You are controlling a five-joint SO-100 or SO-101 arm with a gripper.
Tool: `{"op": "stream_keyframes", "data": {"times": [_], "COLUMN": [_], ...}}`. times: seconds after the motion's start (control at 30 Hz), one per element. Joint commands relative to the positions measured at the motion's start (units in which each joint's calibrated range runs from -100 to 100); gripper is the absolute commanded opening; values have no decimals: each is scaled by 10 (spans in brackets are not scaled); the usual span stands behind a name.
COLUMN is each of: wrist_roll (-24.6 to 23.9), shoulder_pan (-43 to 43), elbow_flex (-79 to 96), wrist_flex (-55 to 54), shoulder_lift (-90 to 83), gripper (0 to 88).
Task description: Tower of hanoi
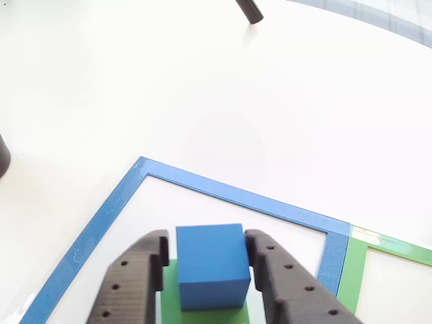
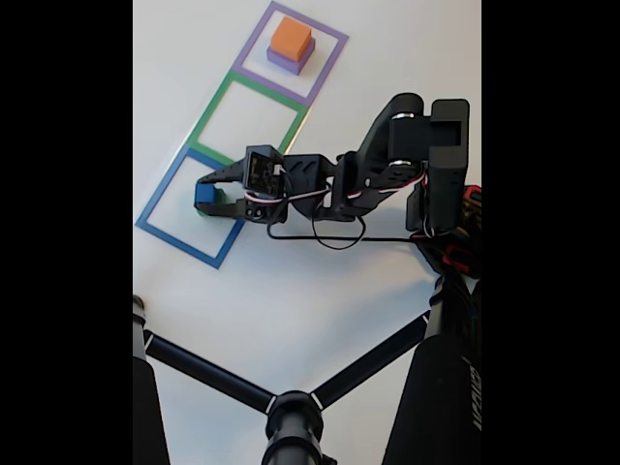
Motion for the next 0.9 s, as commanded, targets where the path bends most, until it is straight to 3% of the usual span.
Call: {"op": "stream_keyframes", "data": {"times": [0.0,0.27,0.4,0.53,0.67,0.77,0.87], "wrist_roll": [7,7,7,-13,-49,-37,-15], "shoulder_pan": [7,6,9,25,62,108,170], "elbow_flex": [-15,-5,1,1,-22,-27,-37], "wrist_flex": [-14,-19,43,184,401,547,671], "shoulder_lift": [-3,-27,-110,-255,-419,-529,-608], "gripper": [183,220,226,223,155,48,2]}}
